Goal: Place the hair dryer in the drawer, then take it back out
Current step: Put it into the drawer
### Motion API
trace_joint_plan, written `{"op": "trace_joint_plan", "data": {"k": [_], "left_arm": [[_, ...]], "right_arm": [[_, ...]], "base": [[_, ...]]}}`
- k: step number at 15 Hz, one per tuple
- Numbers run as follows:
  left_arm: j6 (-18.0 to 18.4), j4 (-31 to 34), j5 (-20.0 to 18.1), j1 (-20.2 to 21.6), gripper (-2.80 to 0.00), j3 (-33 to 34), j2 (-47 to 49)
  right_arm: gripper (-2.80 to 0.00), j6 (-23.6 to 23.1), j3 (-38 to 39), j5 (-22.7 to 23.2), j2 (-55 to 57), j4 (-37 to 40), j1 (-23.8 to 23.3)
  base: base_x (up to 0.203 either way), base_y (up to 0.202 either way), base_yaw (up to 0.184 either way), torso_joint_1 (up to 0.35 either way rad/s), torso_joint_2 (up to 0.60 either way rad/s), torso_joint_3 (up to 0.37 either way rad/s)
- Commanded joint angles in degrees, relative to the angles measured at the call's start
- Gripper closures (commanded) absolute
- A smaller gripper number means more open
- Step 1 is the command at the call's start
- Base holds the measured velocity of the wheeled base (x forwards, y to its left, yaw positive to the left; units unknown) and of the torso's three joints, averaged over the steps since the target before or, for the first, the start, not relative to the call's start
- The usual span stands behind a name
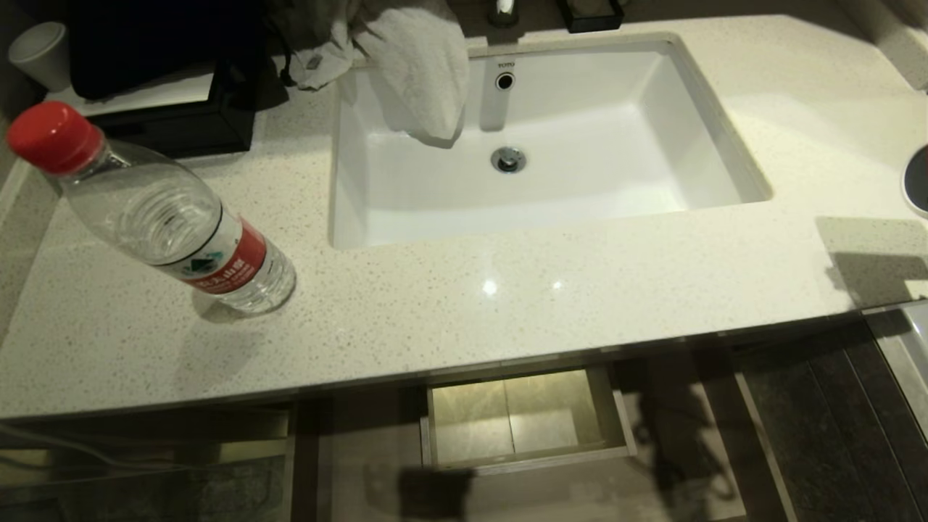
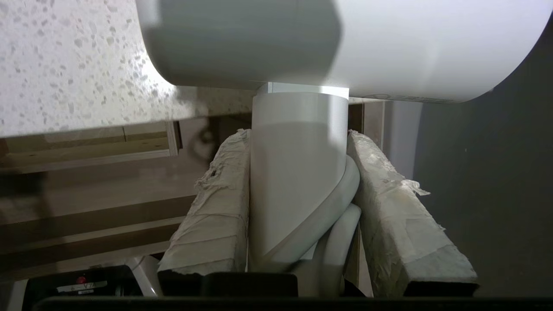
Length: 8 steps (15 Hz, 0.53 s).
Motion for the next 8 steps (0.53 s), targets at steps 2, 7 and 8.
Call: {"op": "trace_joint_plan", "data": {"k": [2, 7, 8], "left_arm": [[-0.01, 0.0, 0.0, -0.01, 0.0, 0.01, 0.0], [-0.01, -0.05, 0.0, -0.01, 0.0, 0.01, 0.09], [-0.01, -0.02, 0.0, -0.01, 0.0, 0.01, 0.0]], "right_arm": [[0.0, -0.18, 0.69, -0.07, -1.14, 0.19, 0.04], [0.0, -0.35, 2.11, -0.07, -2.44, -0.07, -0.05], [0.0, -0.35, 2.44, -0.07, -2.8, -0.07, -0.05]], "base": [[0.0, 0.0, 0.0, -0.338, 0.21, -0.107], [0.0, 0.0, 0.0, -0.34, 0.19, -0.152], [0.0, 0.0, 0.0, -0.33, 0.15, -0.173]]}}
